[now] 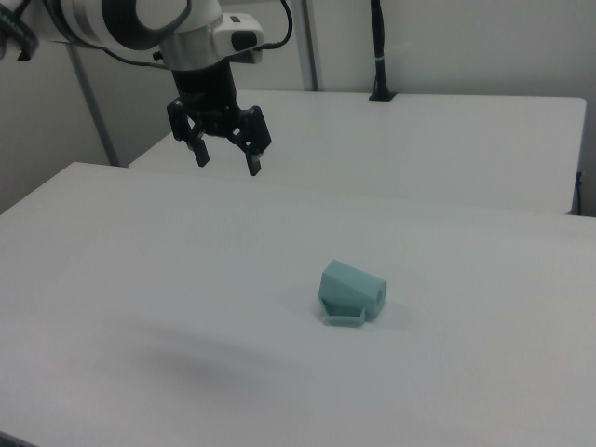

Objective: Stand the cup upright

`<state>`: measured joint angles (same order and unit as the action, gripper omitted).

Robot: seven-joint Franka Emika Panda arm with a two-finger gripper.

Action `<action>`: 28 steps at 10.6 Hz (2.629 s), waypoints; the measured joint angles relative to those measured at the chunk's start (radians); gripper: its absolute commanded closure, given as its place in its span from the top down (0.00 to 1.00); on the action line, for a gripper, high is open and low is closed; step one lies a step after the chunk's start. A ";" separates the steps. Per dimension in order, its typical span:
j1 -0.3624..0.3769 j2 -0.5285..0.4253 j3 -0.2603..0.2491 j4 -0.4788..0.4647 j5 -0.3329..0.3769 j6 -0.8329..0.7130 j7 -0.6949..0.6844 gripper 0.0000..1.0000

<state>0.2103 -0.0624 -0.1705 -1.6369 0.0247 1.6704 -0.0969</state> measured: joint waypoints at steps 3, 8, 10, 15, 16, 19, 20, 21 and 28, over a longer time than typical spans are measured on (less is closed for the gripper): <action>0.004 0.002 0.002 -0.002 -0.040 0.000 0.037 1.00; 0.185 0.133 0.018 -0.021 -0.414 0.083 0.410 1.00; 0.255 0.207 0.020 -0.043 -0.629 0.084 0.543 1.00; 0.290 0.391 0.071 -0.090 -0.940 0.087 0.651 1.00; 0.287 0.410 0.070 -0.090 -0.945 0.087 0.662 1.00; 0.237 0.473 0.067 -0.091 -0.991 0.092 0.714 1.00; 0.213 0.503 0.067 -0.090 -1.014 0.109 0.736 1.00; 0.190 0.532 0.067 -0.087 -1.037 0.134 0.764 1.00; 0.137 0.566 0.067 -0.058 -1.082 0.169 0.783 0.93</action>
<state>0.3469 0.5032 -0.1033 -1.6952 -1.0570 1.8392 0.6858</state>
